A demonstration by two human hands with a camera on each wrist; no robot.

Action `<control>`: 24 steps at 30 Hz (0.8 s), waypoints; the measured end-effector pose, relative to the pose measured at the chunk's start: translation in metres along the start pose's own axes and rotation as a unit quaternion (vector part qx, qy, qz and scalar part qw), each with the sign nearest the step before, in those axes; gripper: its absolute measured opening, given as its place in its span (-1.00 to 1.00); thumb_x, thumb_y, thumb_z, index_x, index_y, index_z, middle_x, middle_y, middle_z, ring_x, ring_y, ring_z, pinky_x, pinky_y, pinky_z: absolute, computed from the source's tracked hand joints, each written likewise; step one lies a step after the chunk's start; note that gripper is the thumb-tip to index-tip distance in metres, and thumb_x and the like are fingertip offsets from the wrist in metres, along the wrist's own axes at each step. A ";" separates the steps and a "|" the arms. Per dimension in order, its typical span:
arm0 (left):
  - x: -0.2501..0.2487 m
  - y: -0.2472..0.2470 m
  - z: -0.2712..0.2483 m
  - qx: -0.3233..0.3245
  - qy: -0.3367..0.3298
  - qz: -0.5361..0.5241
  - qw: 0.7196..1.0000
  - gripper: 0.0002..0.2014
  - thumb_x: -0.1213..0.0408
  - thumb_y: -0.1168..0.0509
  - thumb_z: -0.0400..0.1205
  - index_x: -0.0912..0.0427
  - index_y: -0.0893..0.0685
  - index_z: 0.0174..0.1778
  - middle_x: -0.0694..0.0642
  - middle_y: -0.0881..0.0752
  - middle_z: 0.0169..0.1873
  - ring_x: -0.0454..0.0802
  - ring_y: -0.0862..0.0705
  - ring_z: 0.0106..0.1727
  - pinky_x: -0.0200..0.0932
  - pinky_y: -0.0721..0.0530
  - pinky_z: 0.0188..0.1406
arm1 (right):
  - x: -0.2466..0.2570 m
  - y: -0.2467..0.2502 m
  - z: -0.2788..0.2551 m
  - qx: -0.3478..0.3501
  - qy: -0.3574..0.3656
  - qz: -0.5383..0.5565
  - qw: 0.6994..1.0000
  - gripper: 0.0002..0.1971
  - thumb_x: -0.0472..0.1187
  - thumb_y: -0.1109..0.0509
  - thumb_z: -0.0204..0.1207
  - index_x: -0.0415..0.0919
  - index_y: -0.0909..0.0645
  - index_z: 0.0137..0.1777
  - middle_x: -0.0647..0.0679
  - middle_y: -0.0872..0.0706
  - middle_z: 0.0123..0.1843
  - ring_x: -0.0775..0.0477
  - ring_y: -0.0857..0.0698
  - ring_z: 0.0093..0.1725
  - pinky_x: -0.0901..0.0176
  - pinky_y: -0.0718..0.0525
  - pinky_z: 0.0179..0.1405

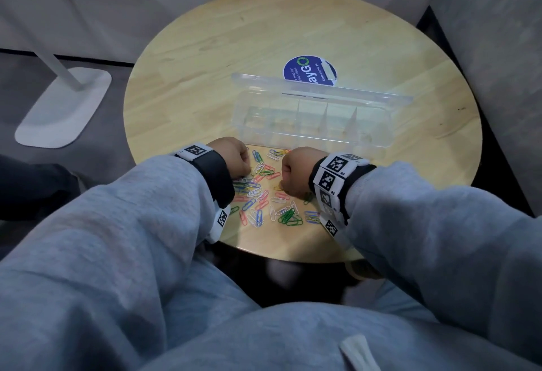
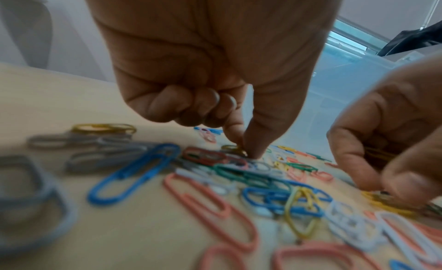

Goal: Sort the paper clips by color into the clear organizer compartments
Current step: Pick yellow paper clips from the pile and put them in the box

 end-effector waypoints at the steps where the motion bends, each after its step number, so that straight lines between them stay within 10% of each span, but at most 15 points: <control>1: 0.001 0.002 -0.001 -0.009 0.002 -0.008 1.000 -0.94 0.31 -0.26 0.53 0.12 -0.63 -0.21 0.10 -0.65 -0.23 0.07 -0.58 -0.17 -0.23 -0.49 -0.20 | 0.000 0.000 0.000 -0.002 0.003 -0.006 1.000 -0.72 -0.02 -0.34 0.49 -0.22 -0.70 0.01 -0.10 -0.76 -0.03 -0.15 -0.71 -0.05 0.11 -0.70 -0.04; 7: 0.010 0.005 -0.007 0.064 0.056 -0.321 0.943 -0.77 0.48 -0.18 0.56 0.22 -0.47 -0.43 0.19 -0.54 -0.41 0.05 -0.50 -0.43 -0.19 -0.54 -0.33 | 0.005 -0.007 0.007 0.047 -0.006 -0.065 0.997 -0.71 -0.18 -0.29 0.46 -0.22 -0.70 0.12 -0.10 -0.76 0.02 -0.10 -0.60 -0.18 0.22 -0.60 -0.21; 14: 0.011 0.005 -0.024 0.110 0.086 -0.558 0.818 -0.80 0.50 -0.08 0.50 0.27 -0.40 -0.45 0.12 -0.55 -0.38 -0.18 -0.57 -0.62 -0.45 -0.57 -0.63 | -0.008 0.005 0.000 -0.017 0.006 0.143 0.990 -0.86 -0.25 -0.33 0.37 -0.08 -0.59 -0.39 0.01 -0.68 -0.31 -0.05 -0.62 -0.29 0.18 -0.67 -0.22; 19: 0.017 0.004 -0.021 0.078 0.092 -0.594 0.795 -0.76 0.47 -0.03 0.64 0.19 -0.42 -0.33 0.16 -0.49 -0.41 -0.09 -0.45 -0.53 -0.47 -0.44 -0.68 | -0.033 0.006 -0.016 0.035 -0.014 0.524 0.851 -0.77 -0.50 -0.37 0.46 -0.20 -0.54 -0.33 -0.06 -0.65 -0.46 0.10 -0.61 -0.50 0.39 -0.61 -0.56; 24: 0.008 0.002 -0.017 0.067 0.098 -0.423 0.898 -0.81 0.43 -0.08 0.64 0.19 -0.45 -0.29 0.11 -0.39 -0.45 -0.07 -0.30 -0.54 -0.43 -0.24 -0.74 | -0.047 -0.004 -0.027 0.068 -0.054 0.713 0.696 -0.69 -0.52 -0.05 0.59 -0.27 -0.56 -0.22 -0.11 -0.58 -0.43 0.11 -0.66 -0.60 0.40 -0.68 -0.56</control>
Point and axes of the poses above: each hand's wrist, its own z-axis towards the middle knuckle, its own y-axis out of the back of the hand, x = y × z, the point moved 8 cm from there along z, towards the middle knuckle
